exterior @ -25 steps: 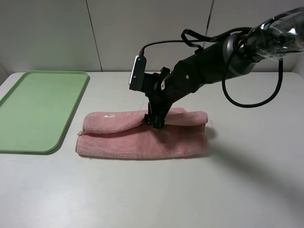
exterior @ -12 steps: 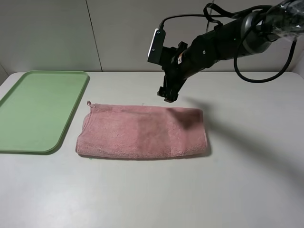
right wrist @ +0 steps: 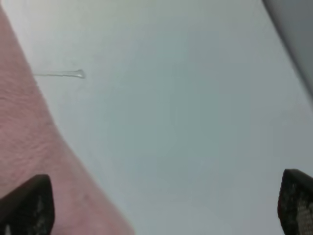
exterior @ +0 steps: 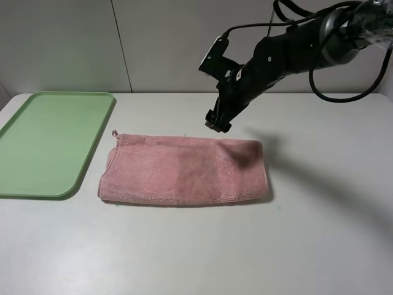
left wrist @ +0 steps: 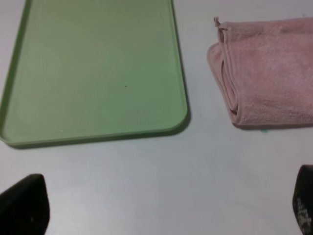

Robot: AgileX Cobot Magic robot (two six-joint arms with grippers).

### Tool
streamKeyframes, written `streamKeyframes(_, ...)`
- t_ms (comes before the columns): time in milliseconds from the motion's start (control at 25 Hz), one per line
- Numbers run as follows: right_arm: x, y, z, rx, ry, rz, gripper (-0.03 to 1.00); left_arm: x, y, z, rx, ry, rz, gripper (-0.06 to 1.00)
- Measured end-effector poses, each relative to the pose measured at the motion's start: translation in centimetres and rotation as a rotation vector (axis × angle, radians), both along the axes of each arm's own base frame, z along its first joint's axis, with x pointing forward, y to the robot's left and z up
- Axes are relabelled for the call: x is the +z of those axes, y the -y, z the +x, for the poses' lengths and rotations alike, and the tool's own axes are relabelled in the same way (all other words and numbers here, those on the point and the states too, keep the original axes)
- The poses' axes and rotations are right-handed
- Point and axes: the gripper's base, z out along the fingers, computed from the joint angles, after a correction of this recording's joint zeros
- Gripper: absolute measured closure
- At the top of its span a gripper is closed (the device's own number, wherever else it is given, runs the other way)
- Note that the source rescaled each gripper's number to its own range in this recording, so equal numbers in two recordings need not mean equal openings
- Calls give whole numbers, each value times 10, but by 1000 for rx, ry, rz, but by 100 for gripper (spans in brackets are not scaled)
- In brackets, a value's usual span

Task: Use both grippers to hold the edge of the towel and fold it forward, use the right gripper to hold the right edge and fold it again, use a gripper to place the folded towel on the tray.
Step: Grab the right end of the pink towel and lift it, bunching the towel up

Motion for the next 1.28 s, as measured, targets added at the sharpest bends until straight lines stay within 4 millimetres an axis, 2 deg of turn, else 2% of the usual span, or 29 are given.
streamKeyframes(200, 23, 21, -2, -307, -131, 160, -3, 0, 0, 0, 0, 0, 0, -5)
streamKeyframes(320, 35, 40, -5, -534, -226, 215, -3, 0, 0, 0, 0, 0, 0, -5)
streamKeyframes(520, 43, 67, -19, -829, -361, 166, -3, 0, 0, 0, 0, 0, 0, -5)
streamKeyframes(600, 38, 73, -26, -873, -400, 152, -3, 0, 0, 0, 0, 0, 0, -5)
streamKeyframes(720, 19, 79, -39, -921, -474, 153, -3, 0, 0, 0, 0, 1, 0, -5)
streamKeyframes(1000, -9, 82, -56, -964, -525, 210, -3, 0, 0, 0, 0, 1, 0, -5)
streamKeyframes(1280, -29, 79, -57, -995, -562, 236, -3, 0, 0, 0, 0, 1, 0, -5)
